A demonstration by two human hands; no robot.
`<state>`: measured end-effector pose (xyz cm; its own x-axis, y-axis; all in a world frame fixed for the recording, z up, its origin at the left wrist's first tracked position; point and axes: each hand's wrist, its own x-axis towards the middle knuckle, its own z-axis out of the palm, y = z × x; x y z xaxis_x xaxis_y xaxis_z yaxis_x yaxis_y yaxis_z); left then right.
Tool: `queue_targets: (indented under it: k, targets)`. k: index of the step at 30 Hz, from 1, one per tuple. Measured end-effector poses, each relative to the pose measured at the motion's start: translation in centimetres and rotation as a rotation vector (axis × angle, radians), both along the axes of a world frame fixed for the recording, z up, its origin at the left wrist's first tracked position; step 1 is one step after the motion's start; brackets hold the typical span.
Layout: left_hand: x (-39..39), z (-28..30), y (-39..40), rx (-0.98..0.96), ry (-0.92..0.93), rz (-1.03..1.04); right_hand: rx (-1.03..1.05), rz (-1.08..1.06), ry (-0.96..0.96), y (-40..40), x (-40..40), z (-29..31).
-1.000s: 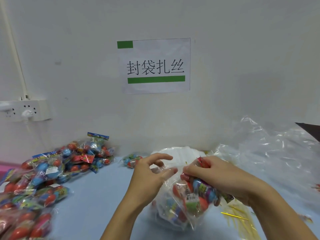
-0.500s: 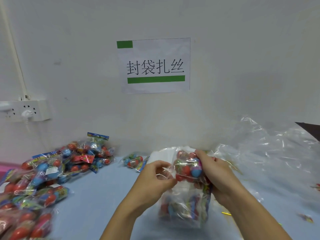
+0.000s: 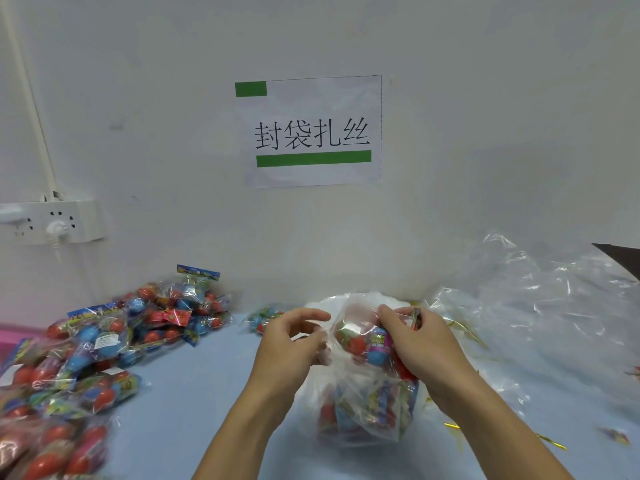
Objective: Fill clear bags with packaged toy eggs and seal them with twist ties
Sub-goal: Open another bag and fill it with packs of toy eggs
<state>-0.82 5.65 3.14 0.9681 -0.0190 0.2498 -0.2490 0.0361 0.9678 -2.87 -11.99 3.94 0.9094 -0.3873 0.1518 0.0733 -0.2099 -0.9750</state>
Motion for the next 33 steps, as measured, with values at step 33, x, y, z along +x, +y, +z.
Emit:
queue_targets:
  k: [33]
  targets:
    - [-2.7,0.8,-3.5,0.21,-0.494,0.042,-0.468,0.247,0.143,1.4,-1.4,0.5]
